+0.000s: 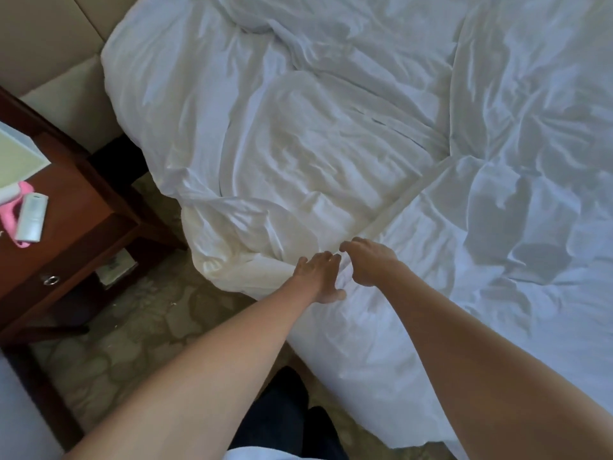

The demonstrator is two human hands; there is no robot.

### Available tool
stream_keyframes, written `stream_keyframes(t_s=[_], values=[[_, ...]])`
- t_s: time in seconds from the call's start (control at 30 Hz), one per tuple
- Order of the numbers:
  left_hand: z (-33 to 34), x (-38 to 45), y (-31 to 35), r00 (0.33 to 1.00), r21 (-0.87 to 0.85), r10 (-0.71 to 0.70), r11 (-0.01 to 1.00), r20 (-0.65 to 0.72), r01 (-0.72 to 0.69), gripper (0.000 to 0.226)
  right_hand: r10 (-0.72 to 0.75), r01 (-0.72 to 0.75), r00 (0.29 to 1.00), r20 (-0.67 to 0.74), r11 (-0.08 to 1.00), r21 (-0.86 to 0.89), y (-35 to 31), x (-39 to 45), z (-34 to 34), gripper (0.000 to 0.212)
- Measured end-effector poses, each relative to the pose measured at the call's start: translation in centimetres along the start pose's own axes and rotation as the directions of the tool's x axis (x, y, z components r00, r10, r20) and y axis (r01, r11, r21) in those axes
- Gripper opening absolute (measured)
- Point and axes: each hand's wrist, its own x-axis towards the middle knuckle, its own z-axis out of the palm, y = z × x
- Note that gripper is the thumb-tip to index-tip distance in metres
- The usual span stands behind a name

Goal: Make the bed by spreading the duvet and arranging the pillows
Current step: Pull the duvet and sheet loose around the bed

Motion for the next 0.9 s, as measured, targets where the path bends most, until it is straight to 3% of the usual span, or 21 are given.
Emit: stream_keyframes(t_s=[0.1,0.23,0.33,0.47,0.57,0.7,0.9], values=[[0.5,3.8,-0.2,0.999,-0.117,0.051,0.992,0.002,-0.051,0.084,-0.022,0.034,0.996,0.087,0.989,-0.144,2.0,3.9,-0.7,0.061],[0.8,6.8,0.0,0.993,-0.081,0.083,0.994,0.084,-0.076,0.069,-0.065,0.119,0.978,0.199,0.954,-0.275,2.8,9.1,-2.0,0.088],[1.0,8.0,-0.1,0.985,-0.056,-0.042,0.997,0.170,0.052,0.076,-0.117,0.181,0.970,0.214,0.933,-0.311,3.0,11.0,-1.7,0.095],[1.4,7.4,-0.8,0.930,-0.116,-0.234,0.954,0.285,0.276,0.109,-0.112,0.230,0.937,0.331,0.912,-0.339,4.5,10.9,0.1,0.104],[1.7,6.0,0.0,0.882,-0.089,-0.270,0.941,0.387,0.327,0.115,-0.072,0.220,0.922,0.382,0.907,-0.360,6.2,9.7,1.4,0.097],[3.0,4.2,2.9,0.822,0.002,-0.355,0.918,0.446,0.395,0.121,-0.110,0.213,0.936,0.333,0.933,-0.290,7.4,6.1,2.1,0.078],[6.3,-2.1,9.1,0.907,-0.203,-0.258,0.920,0.331,0.336,0.098,-0.175,0.249,0.935,0.309,0.943,-0.221,9.7,-2.9,3.0,0.071]])
